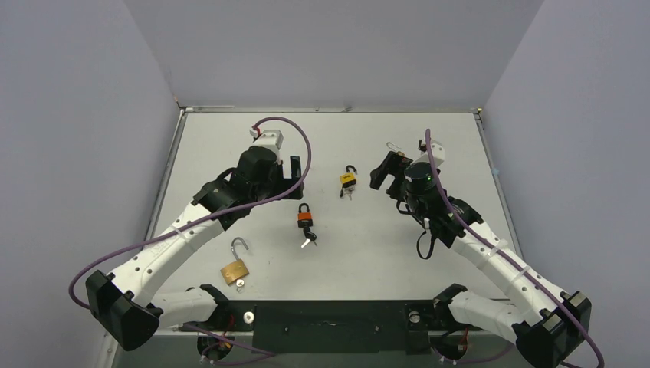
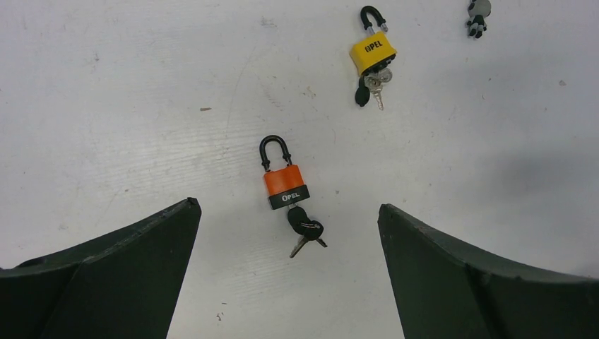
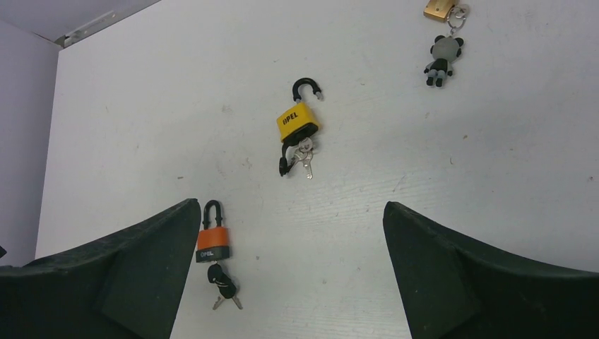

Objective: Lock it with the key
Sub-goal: Pick up the lock from the center of the board.

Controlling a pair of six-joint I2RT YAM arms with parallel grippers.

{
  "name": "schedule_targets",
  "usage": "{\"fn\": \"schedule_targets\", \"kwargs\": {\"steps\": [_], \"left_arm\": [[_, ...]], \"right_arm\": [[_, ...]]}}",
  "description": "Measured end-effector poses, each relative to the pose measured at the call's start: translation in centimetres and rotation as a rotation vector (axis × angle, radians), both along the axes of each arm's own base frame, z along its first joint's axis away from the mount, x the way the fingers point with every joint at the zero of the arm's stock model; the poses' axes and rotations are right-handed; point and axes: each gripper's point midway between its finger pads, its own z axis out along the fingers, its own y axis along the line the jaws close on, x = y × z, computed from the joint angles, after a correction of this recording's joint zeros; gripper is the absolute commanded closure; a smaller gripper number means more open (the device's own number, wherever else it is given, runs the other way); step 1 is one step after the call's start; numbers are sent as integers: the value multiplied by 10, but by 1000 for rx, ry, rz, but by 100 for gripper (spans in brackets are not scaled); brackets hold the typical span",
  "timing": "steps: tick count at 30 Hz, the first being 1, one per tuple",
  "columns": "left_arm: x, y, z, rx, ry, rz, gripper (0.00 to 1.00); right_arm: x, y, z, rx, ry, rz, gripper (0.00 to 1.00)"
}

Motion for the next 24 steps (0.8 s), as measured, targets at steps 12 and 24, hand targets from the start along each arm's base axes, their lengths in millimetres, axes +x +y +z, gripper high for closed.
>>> {"fn": "schedule_targets", "kwargs": {"steps": [12,24], "left_arm": [[0,6,7,-13,-17,14,2],[-7,20,6,-31,11,21,2]], "right_arm": [[5,-10,1,-31,-14,-46,3],[66,-43,-31,-126,64,-155,3]]}}
